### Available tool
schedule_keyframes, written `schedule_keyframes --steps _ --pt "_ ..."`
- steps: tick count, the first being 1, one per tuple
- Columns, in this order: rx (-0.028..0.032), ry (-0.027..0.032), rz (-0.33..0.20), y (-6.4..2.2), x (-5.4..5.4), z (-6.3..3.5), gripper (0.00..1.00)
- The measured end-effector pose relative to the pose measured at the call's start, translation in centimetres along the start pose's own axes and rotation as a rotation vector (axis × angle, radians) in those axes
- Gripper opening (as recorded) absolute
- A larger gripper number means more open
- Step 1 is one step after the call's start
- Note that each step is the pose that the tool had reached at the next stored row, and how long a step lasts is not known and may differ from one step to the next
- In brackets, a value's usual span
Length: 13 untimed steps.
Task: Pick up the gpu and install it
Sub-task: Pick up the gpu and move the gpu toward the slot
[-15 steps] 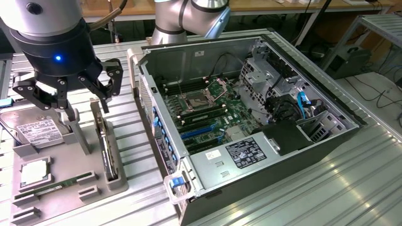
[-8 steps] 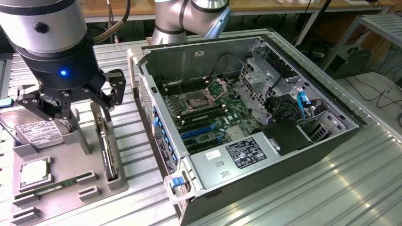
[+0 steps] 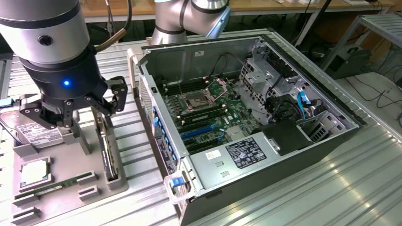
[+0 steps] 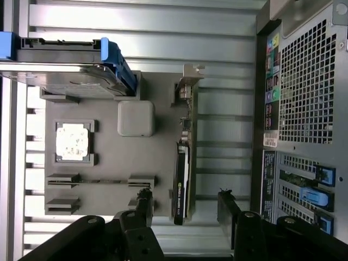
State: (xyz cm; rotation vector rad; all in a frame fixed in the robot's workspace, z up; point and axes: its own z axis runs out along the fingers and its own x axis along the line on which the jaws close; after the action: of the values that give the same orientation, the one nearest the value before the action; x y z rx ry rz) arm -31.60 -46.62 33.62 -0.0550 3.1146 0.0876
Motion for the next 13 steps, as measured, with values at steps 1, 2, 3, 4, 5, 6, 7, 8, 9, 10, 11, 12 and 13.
schedule_keyframes --steps 1,2,3,4,5,6,7,8,9,10,11,12,13 --pt "0.0 0.0001 -0.001 -0.04 0.0 0.02 0.6" --pt "0.0 0.0001 -0.001 -0.08 0.0 0.05 0.6" --pt "0.0 0.0001 -0.002 -0.12 0.01 0.07 0.6" --pt "-0.0001 0.0002 -0.003 -0.16 0.01 0.1 0.6" --pt "0.0 0.0003 -0.003 -0.2 0.01 0.12 0.6" --pt "0.0 0.0004 -0.004 -0.26 0.01 0.14 0.6" --pt "0.0 0.0004 -0.005 -0.31 0.01 0.17 0.6" --pt "-0.0001 0.0004 -0.005 -0.37 0.02 0.19 0.6" --pt "-0.0001 0.0004 -0.006 -0.44 0.02 0.22 0.6" --pt "-0.0001 0.0005 -0.007 -0.5 0.02 0.25 0.6" --pt "-0.0002 0.0004 -0.008 -0.55 0.03 0.28 0.6" --pt "-0.0001 0.0006 -0.009 -0.61 0.03 0.31 0.6" --pt "-0.0003 0.0006 -0.01 -0.65 0.03 0.34 0.6"
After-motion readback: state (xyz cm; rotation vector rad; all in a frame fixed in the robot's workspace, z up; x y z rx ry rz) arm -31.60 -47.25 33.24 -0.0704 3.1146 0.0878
